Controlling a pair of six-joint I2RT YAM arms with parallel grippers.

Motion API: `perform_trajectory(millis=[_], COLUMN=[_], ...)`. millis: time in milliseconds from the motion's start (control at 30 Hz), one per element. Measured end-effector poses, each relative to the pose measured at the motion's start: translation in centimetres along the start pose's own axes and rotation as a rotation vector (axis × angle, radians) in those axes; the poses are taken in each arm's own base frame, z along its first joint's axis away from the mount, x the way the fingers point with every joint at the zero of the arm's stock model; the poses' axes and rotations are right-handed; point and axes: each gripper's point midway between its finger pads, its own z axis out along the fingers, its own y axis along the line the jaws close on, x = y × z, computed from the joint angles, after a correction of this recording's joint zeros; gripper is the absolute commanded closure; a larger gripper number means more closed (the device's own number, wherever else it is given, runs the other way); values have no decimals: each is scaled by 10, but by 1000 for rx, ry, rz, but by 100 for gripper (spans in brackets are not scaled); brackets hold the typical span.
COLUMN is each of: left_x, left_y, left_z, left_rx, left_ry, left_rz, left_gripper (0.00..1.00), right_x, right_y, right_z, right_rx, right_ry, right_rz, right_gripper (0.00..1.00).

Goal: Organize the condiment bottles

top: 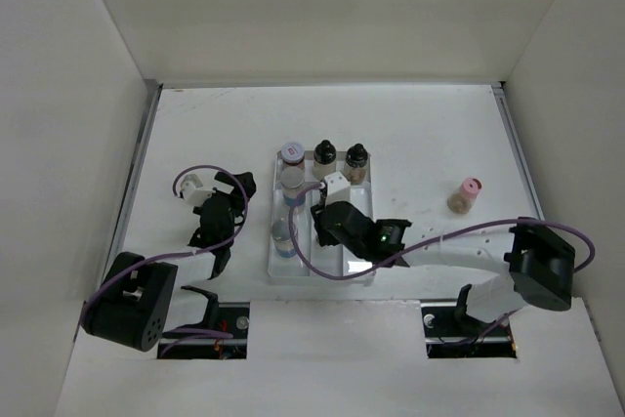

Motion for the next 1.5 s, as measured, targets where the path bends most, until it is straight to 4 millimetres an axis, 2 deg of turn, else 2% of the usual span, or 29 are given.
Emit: perform_trajectory(millis=[200, 433, 500, 633, 733, 800, 833, 867, 933, 1000, 1067, 1100, 1200, 1300, 1367, 1433, 1500], left_x=[0, 0, 0, 0, 0, 0, 0, 0, -1, -2, -2, -2, -1, 2, 3, 3, 4], left_y=[0, 0, 0, 0, 0, 0, -1, -1, -4, -10, -18, -21, -26, -24, -23, -23, -21], left_z=[0, 0, 0, 0, 0, 0, 0, 0, -1, -3, -6, -8, -9, -9, -9, -9, -9], left_rx=[0, 0, 0, 1, 2, 2, 3, 4, 14, 34, 59, 70, 85, 80, 78, 76, 72], left_ry=[0, 1, 0, 0, 0, 1, 1, 2, -1, -2, -2, -2, 0, 7, 11, 12, 15], left_rz=[0, 1, 1, 0, 1, 1, 1, 0, -3, -4, -3, -3, 4, 12, 15, 17, 19], left_gripper=[1, 1, 1, 1, 1, 1, 1, 1, 1, 1, 1, 1, 1, 1, 1, 1, 1], right_x=[15, 23, 20, -4, -40, -67, -79, -89, -97, -83, -61, -49, -15, 6, 17, 25, 30], right_y=[3, 6, 5, 1, -13, -47, -74, -102, -173, -241, -291, -309, -340, -362, -374, -383, -390], right_z=[6, 8, 5, -17, -45, -60, -67, -72, -84, -95, -103, -105, -104, -102, -100, -96, -91], right_rx=[10, 25, 28, 7, -15, 30, 86, 155, 355, 582, 773, 850, 997, 1087, 1130, 1154, 1160], right_ry=[33, 40, 34, -18, -118, -205, -255, -301, -389, -427, -415, -392, -308, -245, -209, -186, -171], right_rz=[-30, -34, -29, 8, 87, 169, 219, 269, 385, 474, 524, 536, 543, 548, 553, 559, 570], right_gripper=[55, 21, 16, 11, 11, 9, 8, 6, 2, 0, 0, 0, 2, 3, 7, 16, 31])
